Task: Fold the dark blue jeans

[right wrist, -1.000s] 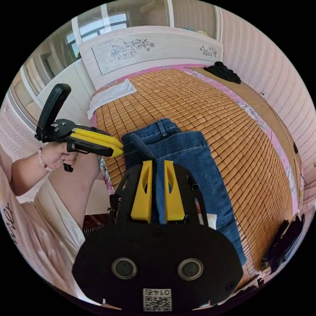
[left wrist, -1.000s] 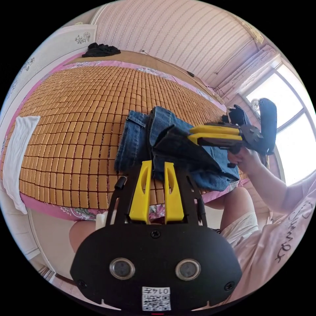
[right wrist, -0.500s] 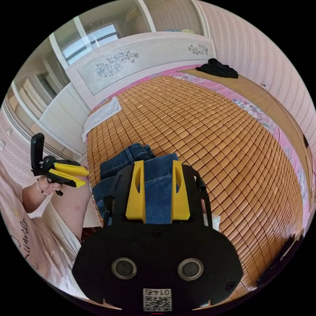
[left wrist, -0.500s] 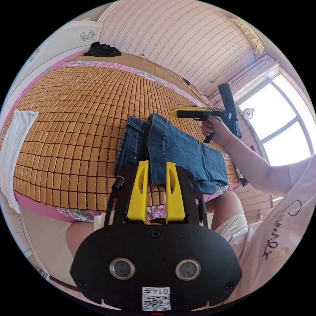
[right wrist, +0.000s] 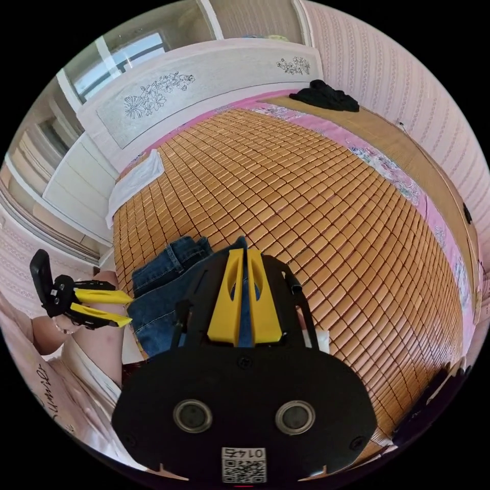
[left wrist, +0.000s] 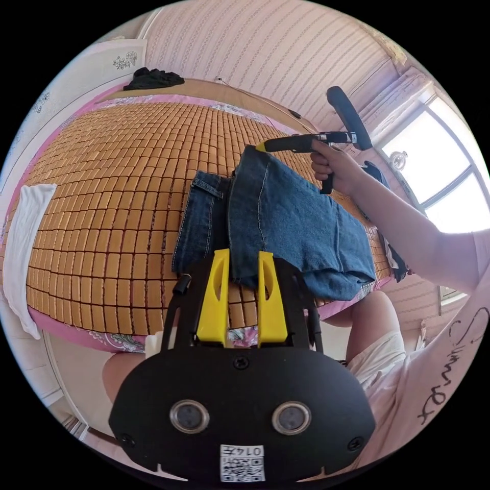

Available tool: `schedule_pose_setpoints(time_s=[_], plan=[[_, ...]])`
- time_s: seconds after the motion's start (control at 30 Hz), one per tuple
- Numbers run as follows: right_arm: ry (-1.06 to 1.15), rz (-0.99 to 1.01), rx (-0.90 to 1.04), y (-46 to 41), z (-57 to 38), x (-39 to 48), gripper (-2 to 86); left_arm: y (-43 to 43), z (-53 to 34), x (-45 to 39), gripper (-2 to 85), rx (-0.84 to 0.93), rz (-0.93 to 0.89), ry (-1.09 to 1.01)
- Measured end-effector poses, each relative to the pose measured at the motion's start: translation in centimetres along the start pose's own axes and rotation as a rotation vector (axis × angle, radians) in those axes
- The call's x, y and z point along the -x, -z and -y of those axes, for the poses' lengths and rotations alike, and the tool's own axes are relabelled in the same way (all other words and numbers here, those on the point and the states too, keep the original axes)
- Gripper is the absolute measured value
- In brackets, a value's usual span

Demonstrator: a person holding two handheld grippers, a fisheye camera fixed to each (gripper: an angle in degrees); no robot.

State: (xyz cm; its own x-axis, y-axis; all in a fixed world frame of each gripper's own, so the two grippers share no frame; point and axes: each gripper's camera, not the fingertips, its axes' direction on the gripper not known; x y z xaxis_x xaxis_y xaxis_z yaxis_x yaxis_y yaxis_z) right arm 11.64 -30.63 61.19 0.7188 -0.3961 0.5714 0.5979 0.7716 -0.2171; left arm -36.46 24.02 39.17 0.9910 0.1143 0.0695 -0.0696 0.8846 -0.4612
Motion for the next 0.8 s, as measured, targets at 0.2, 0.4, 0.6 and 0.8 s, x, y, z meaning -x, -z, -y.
schedule_pose_setpoints(time_s=[0.2, 0.4, 0.6, 0.8], plan=[[-0.066, 0.177, 0.164, -3.4, 0.4, -3.1, 13.8, -1.5, 0.3, 0.7, 9.9, 0.048, -0.018, 0.058], [-0.059, 0.231, 0.213, -3.7, 0.0, -3.6, 6.0, -3.0, 0.7, 0.0, 11.2, 0.088, -0.033, 0.062], [0.122, 0.231, -0.114, 4.9, -3.4, -1.3, 2.4, -3.0, -0.1, -2.1, 5.3, 0.048, 0.037, 0.019], [0.234, 0.259, -0.285, 15.2, -7.3, 1.6, 1.4, 0.1, -2.3, -4.9, 2.1, -0.124, -0.027, -0.087]])
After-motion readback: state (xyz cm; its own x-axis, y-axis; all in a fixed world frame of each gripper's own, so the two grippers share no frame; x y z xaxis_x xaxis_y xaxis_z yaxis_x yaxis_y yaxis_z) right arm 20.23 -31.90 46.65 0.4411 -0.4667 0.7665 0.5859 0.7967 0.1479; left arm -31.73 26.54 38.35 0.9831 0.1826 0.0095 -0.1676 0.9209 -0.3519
